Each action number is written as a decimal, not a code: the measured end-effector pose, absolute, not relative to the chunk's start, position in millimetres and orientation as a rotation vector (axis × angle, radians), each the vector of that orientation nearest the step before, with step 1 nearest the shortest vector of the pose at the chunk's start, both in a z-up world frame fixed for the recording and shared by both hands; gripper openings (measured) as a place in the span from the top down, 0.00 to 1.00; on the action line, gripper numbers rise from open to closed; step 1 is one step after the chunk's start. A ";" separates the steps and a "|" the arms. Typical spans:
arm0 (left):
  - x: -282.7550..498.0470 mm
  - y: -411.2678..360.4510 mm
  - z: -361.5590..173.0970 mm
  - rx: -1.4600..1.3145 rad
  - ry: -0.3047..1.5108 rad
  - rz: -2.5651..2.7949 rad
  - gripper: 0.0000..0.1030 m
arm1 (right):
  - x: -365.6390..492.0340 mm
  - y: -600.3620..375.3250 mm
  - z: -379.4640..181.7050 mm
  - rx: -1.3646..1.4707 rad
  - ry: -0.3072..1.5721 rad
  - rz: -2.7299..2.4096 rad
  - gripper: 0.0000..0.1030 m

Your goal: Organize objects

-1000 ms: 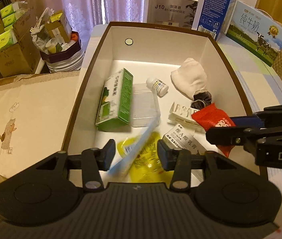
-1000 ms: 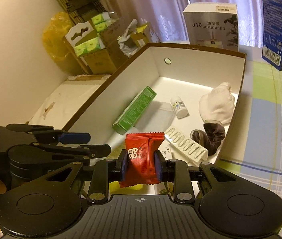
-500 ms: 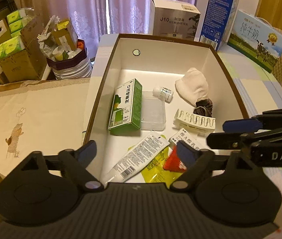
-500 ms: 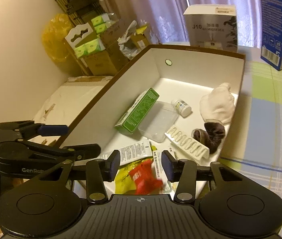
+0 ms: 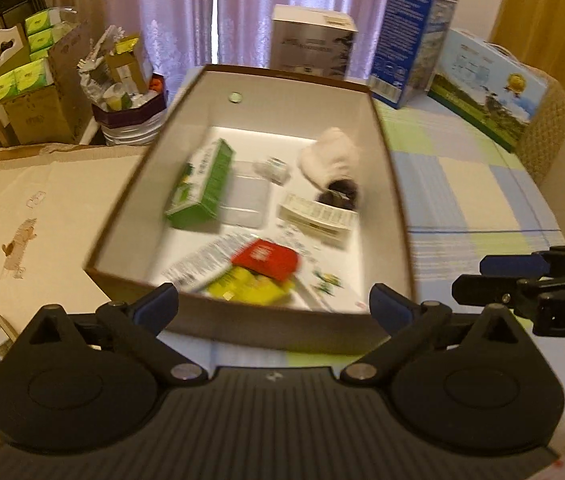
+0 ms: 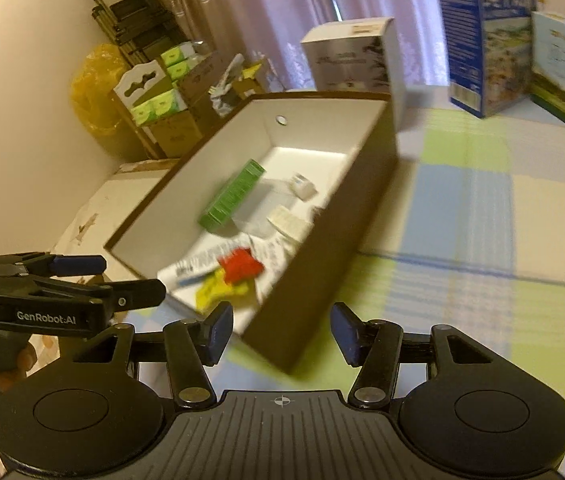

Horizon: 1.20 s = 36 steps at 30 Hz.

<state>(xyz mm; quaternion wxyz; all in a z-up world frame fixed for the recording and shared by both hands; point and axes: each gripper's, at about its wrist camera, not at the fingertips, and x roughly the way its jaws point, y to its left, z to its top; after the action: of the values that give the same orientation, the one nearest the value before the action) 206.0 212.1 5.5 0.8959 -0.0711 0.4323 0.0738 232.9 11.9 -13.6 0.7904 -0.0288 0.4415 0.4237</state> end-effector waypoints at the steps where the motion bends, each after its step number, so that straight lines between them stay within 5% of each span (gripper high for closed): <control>1: 202.1 202.6 6.7 -0.145 0.896 0.150 0.02 | 229.7 3.1 -12.8 -0.066 0.949 0.908 0.50; 36: 84.3 -8.8 20.8 -0.096 0.866 0.090 0.01 | 126.9 -210.0 11.7 -0.057 0.946 0.747 0.49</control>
<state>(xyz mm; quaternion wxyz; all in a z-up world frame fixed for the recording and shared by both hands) 84.3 -8.8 20.8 0.9056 -0.0465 0.4194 0.0437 126.9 -210.0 11.7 0.8234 -0.0267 0.4449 0.3514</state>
